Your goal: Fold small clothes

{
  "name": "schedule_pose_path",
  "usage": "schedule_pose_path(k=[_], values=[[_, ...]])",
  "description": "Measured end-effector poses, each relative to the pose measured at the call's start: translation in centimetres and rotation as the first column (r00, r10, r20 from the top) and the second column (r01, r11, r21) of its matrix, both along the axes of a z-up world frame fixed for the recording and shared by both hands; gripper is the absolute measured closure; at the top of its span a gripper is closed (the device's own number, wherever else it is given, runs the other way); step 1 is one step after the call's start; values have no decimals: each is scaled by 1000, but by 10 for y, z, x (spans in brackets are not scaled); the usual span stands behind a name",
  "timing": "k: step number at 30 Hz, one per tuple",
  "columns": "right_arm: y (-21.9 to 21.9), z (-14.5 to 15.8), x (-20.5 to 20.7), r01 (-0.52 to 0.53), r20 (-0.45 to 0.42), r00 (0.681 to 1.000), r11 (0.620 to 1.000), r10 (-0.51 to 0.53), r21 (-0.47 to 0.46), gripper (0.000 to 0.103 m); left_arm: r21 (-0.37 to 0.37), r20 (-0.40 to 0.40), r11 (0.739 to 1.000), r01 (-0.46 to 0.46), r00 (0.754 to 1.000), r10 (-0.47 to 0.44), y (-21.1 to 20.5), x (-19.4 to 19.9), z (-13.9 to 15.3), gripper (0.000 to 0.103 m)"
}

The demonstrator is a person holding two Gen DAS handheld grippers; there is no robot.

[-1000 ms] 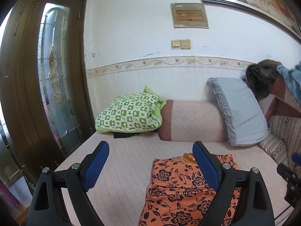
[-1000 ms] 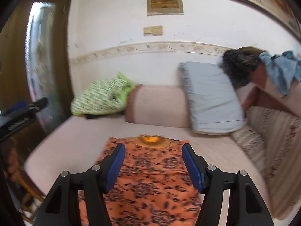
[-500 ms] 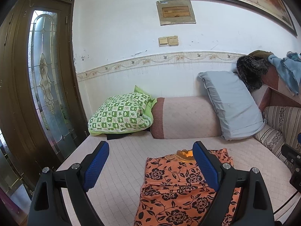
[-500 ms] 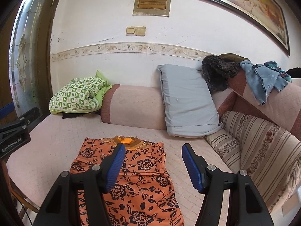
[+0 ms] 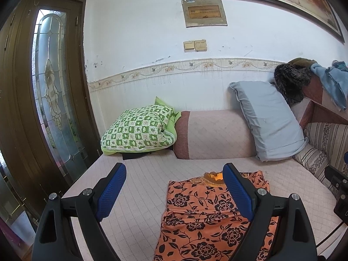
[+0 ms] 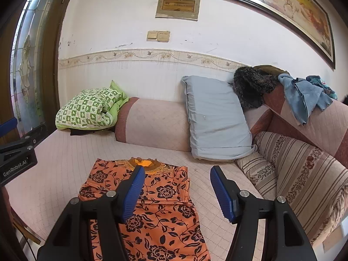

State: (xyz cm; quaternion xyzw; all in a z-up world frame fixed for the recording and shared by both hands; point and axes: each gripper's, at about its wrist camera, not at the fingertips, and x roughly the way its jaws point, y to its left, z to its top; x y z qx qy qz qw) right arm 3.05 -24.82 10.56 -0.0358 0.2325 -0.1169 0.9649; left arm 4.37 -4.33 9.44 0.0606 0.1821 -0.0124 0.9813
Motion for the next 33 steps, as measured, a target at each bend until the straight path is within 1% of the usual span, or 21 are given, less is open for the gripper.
schedule_pose_path(k=[10,17,20,23,24,26,28,30,31,32,33], values=[[3,1,5,-5,-4,1000,1000,5,-2,37,44,32,999,-8,999,6,-5,-4,1,13],[4,4,5,-7,3,1000,1000,7,-14,37,49,34,999,2,999,-4,-8,-6,1,13],[5,4,5,-7,0,1000,1000,7,-15,37,42,14,999,11,1000,-12,-7,-3,-1,12],[3,0,8,-18,-17,1000,1000,18,-8,37,34,-37,999,23,999,-22,2,3,-12,12],[0,-4,10,-29,-30,999,1000,29,4,36,42,-59,999,21,998,-19,8,5,-20,12],[-13,-18,18,-54,-80,995,997,58,58,35,56,-143,998,13,990,-5,28,12,-48,12],[-34,-41,26,-66,-145,985,986,89,155,35,79,-229,997,-22,973,40,48,19,-78,12],[-57,-63,30,-44,-188,978,968,93,249,35,142,-290,987,-76,950,115,71,20,-115,12],[-66,-74,29,-31,-202,975,961,89,274,35,174,-315,980,-93,938,145,80,20,-130,12],[-73,-87,30,-14,-224,971,958,82,287,35,203,-347,974,-106,922,172,88,19,-147,12],[-79,-99,30,0,-251,965,957,76,289,35,225,-407,968,-111,892,197,99,18,-171,12]])
